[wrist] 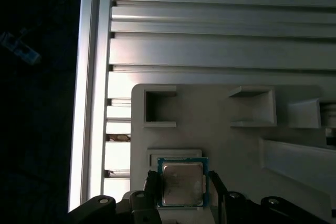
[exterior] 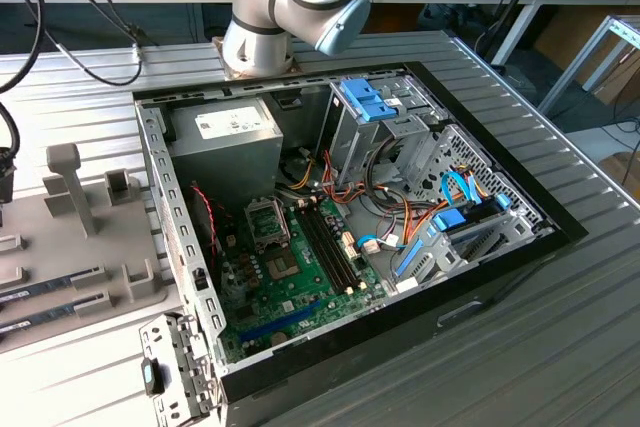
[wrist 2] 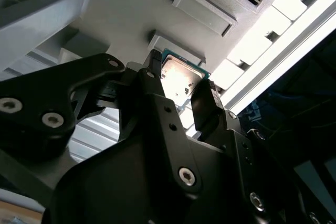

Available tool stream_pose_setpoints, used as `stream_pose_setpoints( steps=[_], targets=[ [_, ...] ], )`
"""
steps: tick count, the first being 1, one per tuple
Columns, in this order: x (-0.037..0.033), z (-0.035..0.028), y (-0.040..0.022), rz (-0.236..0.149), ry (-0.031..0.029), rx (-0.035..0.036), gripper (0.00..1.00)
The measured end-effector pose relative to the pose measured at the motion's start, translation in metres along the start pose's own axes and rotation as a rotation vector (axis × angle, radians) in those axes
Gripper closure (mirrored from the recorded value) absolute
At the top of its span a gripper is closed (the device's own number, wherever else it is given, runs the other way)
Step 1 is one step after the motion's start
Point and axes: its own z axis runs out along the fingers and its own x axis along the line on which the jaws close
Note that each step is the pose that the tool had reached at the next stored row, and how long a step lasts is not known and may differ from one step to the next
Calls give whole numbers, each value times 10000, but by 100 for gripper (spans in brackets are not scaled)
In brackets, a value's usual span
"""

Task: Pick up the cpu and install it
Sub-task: 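Pick up the cpu and move it towards the insertion slot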

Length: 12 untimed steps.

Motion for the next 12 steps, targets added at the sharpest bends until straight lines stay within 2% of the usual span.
stream_pose_setpoints(
  steps=[12],
  targets=[
    [-4, -133, 14, 4, -3, -166, 53]
  ],
)
